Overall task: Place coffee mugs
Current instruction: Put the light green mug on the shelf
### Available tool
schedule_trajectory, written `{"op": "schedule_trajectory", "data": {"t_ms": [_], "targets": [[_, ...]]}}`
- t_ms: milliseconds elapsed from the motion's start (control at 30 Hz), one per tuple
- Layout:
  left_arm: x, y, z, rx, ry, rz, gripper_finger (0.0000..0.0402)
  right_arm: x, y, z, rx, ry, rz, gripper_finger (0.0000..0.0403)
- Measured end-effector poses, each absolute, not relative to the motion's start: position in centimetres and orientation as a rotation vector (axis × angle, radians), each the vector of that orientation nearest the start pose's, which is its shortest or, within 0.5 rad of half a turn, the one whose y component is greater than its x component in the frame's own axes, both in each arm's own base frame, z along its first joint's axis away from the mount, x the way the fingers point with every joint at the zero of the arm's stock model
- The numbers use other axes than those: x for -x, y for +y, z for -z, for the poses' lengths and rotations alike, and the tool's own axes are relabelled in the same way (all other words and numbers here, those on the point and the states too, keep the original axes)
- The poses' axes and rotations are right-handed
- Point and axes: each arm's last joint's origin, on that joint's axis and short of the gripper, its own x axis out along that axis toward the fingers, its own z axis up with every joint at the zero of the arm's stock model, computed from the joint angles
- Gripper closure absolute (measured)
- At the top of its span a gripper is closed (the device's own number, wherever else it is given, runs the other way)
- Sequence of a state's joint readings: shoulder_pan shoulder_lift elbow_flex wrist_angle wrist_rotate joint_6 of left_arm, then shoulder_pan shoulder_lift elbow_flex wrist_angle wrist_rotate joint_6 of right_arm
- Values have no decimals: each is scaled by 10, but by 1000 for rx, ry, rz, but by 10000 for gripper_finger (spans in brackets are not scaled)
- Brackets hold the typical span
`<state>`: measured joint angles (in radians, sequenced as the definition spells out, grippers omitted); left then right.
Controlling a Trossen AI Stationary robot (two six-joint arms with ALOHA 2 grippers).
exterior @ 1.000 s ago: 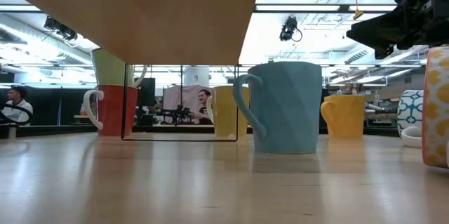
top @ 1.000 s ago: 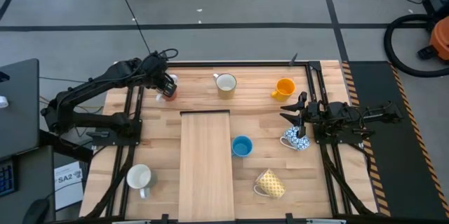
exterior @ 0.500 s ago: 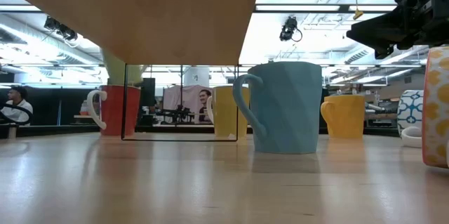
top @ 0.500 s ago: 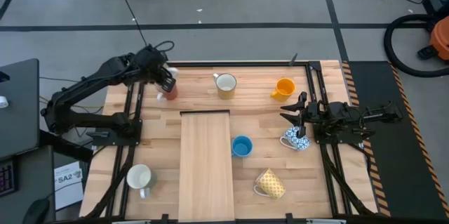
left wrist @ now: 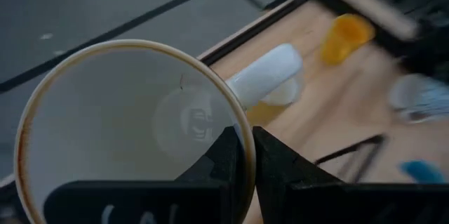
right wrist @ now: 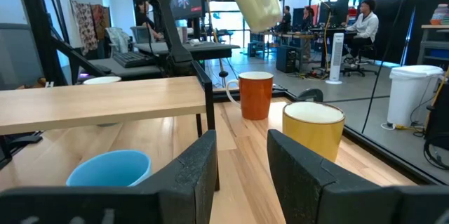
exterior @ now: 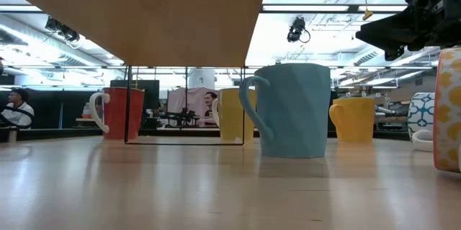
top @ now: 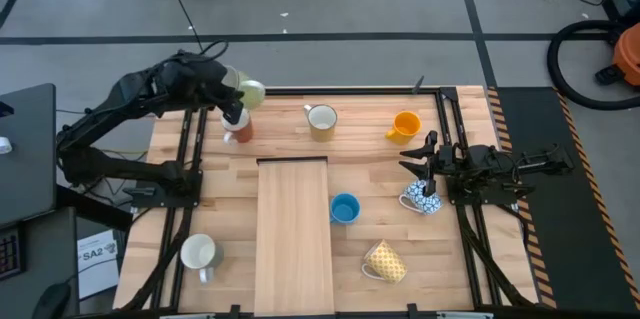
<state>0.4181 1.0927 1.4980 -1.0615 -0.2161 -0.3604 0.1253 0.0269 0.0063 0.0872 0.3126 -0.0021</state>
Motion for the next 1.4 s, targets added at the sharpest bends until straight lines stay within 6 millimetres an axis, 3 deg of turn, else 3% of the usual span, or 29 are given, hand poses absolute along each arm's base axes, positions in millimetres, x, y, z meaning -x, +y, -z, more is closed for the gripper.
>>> {"op": "schedule_trajectory", "data": {"t_ms": [233,400,567,933,1100,1400], "targets": [[-166,51,-452,404,436,-565,367,-98,3,-172,-13,-66,187,270],[-182,30,-459,408,376,-399,367,-98,3,-172,-12,-65,187,270],[-208,10,-456,405,375,-248,367,-98,3,-172,-12,-65,187,270],[-273,-29,-460,296,595,-122,367,-98,3,-172,-13,-66,187,270],[-296,-33,-455,267,739,-150,367,-98,3,-172,-13,-66,187,270],[-332,-37,-414,230,947,-186,367,-98,3,-172,-13,-65,187,270]]}}
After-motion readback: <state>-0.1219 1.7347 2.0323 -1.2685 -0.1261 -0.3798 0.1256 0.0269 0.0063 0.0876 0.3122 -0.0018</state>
